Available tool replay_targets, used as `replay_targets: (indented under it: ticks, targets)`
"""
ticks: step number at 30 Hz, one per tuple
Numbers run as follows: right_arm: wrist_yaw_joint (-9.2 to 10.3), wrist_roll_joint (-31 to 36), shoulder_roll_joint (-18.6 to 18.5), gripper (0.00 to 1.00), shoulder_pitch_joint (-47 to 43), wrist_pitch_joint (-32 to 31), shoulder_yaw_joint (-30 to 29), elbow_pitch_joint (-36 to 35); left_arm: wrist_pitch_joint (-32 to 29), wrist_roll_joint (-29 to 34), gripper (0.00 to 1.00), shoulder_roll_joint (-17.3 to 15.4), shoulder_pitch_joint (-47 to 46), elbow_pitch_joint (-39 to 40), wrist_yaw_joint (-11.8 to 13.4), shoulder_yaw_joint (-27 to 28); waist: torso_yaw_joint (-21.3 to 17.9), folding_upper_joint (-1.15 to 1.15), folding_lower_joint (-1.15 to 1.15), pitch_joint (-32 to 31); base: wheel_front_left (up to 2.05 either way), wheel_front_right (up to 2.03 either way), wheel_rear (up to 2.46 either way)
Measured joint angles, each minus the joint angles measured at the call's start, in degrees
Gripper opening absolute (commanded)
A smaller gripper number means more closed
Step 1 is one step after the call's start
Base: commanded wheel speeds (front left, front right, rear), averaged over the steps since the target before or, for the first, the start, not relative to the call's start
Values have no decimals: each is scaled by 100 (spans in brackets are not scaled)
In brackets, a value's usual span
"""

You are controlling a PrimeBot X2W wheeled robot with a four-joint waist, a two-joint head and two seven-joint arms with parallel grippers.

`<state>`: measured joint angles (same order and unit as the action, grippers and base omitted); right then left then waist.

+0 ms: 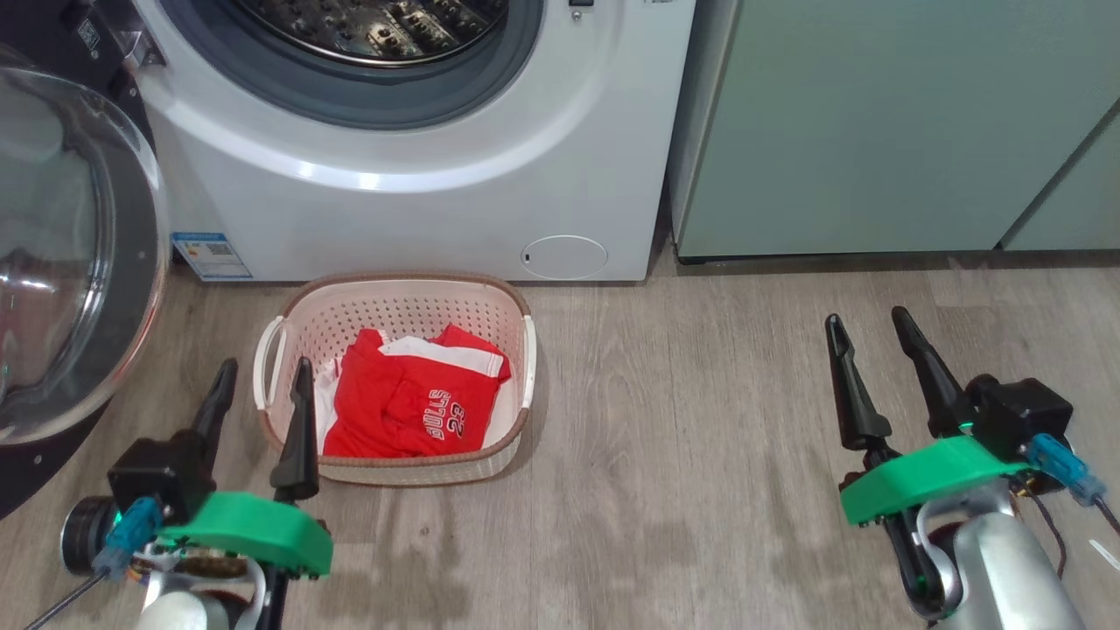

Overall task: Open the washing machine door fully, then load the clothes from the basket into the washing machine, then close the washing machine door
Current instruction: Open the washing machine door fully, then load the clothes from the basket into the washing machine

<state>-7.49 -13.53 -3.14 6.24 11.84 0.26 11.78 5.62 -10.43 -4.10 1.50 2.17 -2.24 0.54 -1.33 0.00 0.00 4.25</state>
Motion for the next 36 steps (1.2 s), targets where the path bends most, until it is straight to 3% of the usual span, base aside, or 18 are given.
replay_targets:
  ticks: [29,36]
  targets:
    - [0,-16,11,100,6,-32,-27,75,-97,-68,100,-84,-5,-81,124,-107,-24,0,0,-5,0,0,0]
    - [0,-16,11,100,6,-32,-51,82,-94,-68,100,-96,-6,-76,141,-166,-60,0,0,13,96,-96,0]
